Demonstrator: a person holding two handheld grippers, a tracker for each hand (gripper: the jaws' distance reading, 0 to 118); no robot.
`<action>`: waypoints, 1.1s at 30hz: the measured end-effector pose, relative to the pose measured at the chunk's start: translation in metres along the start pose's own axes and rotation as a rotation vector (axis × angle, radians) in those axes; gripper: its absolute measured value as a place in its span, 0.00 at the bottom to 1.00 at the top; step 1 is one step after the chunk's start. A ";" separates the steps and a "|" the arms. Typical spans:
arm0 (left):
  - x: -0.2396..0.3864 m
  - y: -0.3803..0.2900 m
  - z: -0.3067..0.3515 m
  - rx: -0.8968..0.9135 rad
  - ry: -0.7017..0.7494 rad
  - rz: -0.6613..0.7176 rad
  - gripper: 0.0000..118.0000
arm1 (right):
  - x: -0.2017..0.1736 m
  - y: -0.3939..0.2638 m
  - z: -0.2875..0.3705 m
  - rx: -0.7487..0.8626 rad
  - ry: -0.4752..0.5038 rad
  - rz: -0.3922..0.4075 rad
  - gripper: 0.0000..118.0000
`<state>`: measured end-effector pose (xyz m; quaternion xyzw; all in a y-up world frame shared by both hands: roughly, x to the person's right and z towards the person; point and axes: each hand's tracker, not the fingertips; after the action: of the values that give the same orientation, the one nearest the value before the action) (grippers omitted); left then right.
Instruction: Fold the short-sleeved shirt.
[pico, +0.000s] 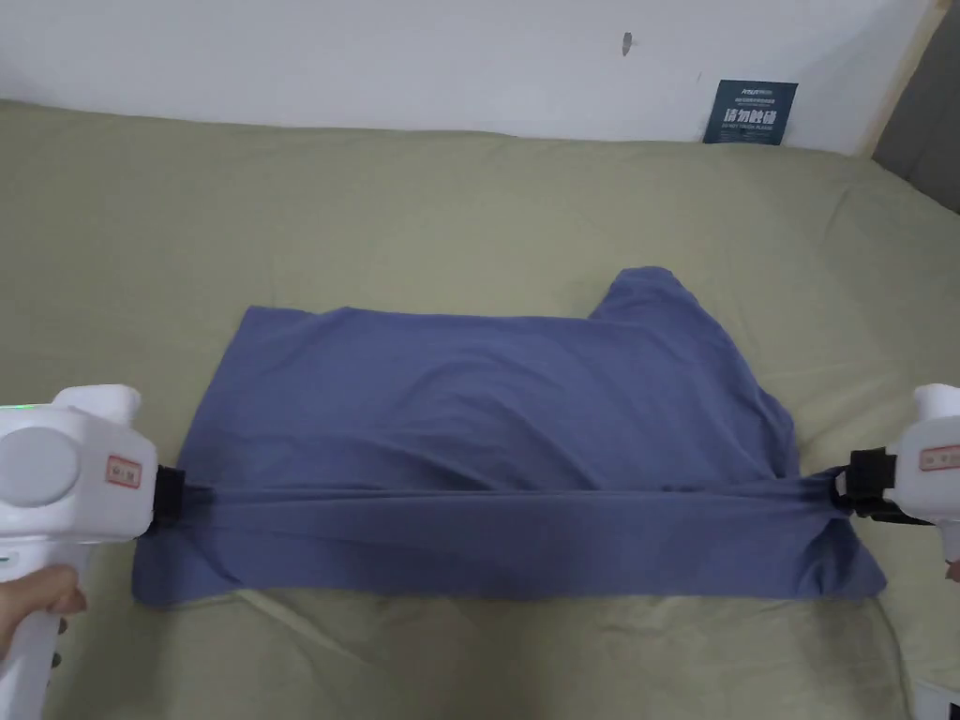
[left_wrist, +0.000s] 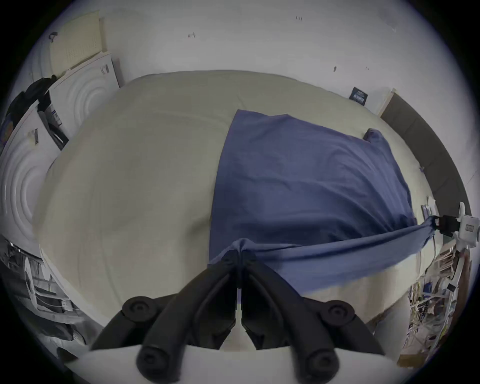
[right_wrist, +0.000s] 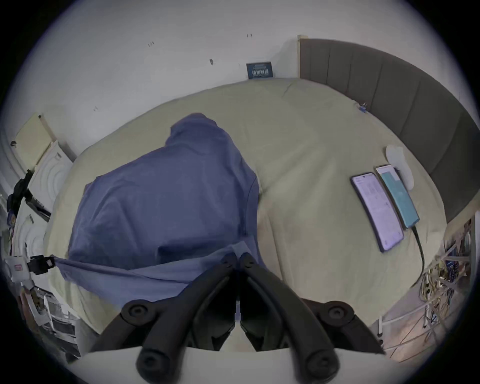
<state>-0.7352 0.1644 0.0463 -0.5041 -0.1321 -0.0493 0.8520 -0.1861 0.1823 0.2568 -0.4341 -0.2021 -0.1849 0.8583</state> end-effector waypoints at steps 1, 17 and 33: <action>0.000 0.008 -0.014 -0.011 0.010 -0.004 0.02 | -0.002 0.006 -0.013 -0.009 -0.011 -0.005 0.00; 0.005 0.012 -0.015 -0.009 -0.018 0.067 0.74 | -0.013 0.023 -0.024 0.017 -0.029 0.059 0.66; -0.012 -0.059 0.017 0.027 -0.033 0.026 0.54 | -0.016 -0.056 0.025 0.056 0.041 0.069 0.00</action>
<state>-0.7625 0.1499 0.1003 -0.4948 -0.1401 -0.0281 0.8572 -0.2317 0.1739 0.2995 -0.4125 -0.1745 -0.1584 0.8799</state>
